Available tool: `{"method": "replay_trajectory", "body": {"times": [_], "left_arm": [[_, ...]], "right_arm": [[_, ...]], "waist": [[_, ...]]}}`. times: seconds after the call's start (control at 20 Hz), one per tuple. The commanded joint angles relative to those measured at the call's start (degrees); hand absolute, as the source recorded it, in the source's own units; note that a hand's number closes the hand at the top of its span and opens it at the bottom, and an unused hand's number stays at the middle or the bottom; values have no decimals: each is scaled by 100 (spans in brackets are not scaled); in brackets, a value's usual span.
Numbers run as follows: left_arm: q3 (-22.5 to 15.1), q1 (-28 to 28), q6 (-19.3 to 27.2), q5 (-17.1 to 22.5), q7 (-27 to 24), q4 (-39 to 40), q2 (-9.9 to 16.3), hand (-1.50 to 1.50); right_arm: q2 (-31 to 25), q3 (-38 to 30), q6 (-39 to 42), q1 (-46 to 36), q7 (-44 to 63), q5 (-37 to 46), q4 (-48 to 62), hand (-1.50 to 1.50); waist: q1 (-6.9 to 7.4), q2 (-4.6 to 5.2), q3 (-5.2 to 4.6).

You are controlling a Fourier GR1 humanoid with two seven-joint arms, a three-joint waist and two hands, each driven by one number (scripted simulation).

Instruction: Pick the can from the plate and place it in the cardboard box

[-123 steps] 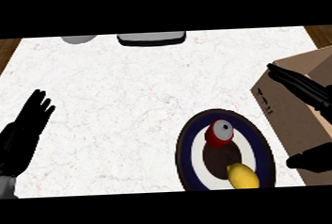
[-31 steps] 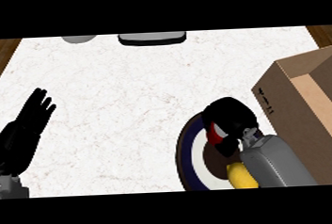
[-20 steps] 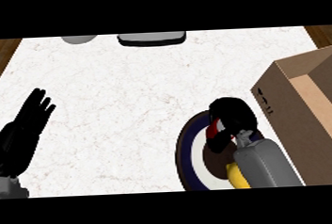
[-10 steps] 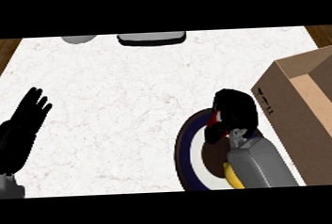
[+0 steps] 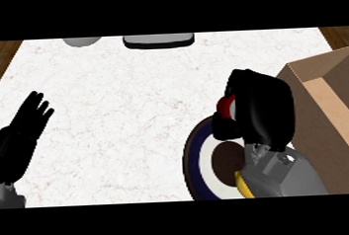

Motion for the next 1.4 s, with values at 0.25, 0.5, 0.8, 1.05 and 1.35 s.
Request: {"method": "replay_trajectory", "body": {"times": [0.25, 0.5, 0.8, 1.05, 1.35], "left_arm": [[125, 220, -188, 101, -82, -71, 82, 0], [102, 134, -196, -16, -217, 149, 59, 0], [-3, -38, -25, -185, -372, 348, -162, 0], [-58, -191, 109, -181, -8, 54, -201, 0], [-120, 61, 175, -234, 299, -473, -236, 0]], "right_arm": [[-92, -807, 661, -904, 787, 866, -689, 150], [-594, -1700, 1224, -995, 352, 731, -1075, 150], [-1003, -2300, 1466, -810, -203, 467, -889, 150], [-1398, -2842, 524, -460, -1035, 150, -282, 150], [-1560, -3176, -460, 386, -1747, -77, 93, 150]], "waist": [[42, 17, 0], [-1, 24, 0], [13, 33, 1], [34, 41, 4], [46, 38, 6]]}}
